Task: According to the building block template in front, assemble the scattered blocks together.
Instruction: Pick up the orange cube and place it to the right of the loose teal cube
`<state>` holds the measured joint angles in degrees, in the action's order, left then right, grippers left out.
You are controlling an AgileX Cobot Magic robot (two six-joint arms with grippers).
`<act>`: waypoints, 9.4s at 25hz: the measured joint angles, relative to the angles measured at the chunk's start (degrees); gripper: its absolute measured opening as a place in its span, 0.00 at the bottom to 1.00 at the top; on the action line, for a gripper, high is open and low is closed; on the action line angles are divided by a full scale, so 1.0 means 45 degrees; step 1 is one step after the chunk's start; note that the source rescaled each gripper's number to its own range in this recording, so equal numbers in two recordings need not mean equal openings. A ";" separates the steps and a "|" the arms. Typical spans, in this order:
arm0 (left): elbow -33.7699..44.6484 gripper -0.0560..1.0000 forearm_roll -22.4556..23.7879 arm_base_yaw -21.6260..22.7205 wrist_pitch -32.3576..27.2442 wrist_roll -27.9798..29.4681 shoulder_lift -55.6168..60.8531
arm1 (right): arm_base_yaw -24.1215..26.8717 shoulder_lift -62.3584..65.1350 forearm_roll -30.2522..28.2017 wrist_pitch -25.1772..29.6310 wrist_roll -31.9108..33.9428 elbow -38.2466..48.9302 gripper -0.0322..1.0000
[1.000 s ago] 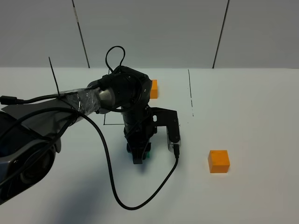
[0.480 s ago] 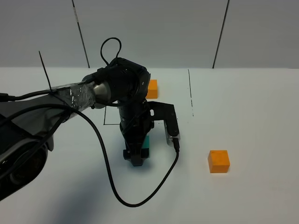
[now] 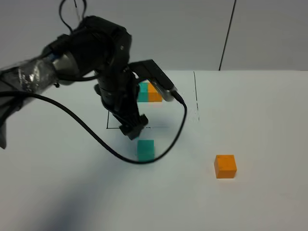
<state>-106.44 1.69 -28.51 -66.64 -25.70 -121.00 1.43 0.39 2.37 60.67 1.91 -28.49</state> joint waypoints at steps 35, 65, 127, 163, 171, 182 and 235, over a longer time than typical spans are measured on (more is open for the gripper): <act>1.2757 0.73 -0.0939 0.7492 0.2307 0.5230 1.9720 | 0.0000 0.0000 -0.0002 0.0000 0.0000 0.0000 0.79; 1.7211 0.70 -0.1644 0.6952 0.1545 0.4611 2.6951 | 0.0000 0.0000 -0.0002 0.0000 0.0000 0.0000 0.79; 1.7211 0.69 -0.2216 0.6952 0.1545 0.4619 2.6951 | 0.0000 -0.0096 0.0244 -0.0029 0.0000 -0.0081 0.81; 1.7211 0.69 -0.2220 0.6952 0.1545 0.4619 2.6951 | -0.4219 -2.2916 0.1775 -0.5666 -0.0600 -0.6607 0.99; 1.7211 0.69 -0.2220 0.6952 0.1545 0.4619 2.6951 | -0.4572 -2.3962 0.1301 -0.6003 0.0026 -0.7182 0.99; 1.7211 0.69 -0.2220 0.6952 0.1545 0.4619 2.6951 | -0.4572 -2.4738 0.1263 -0.6576 0.0458 -0.7207 0.97; 1.7211 0.69 -0.2220 0.6952 0.1545 0.4619 2.6951 | -0.6606 -2.6890 -0.0628 0.0433 -1.2428 -1.4920 0.03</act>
<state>-28.99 -8.30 2.78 -59.68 -4.92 0.28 -28.29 -120.62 -0.46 62.61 -54.02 -95.62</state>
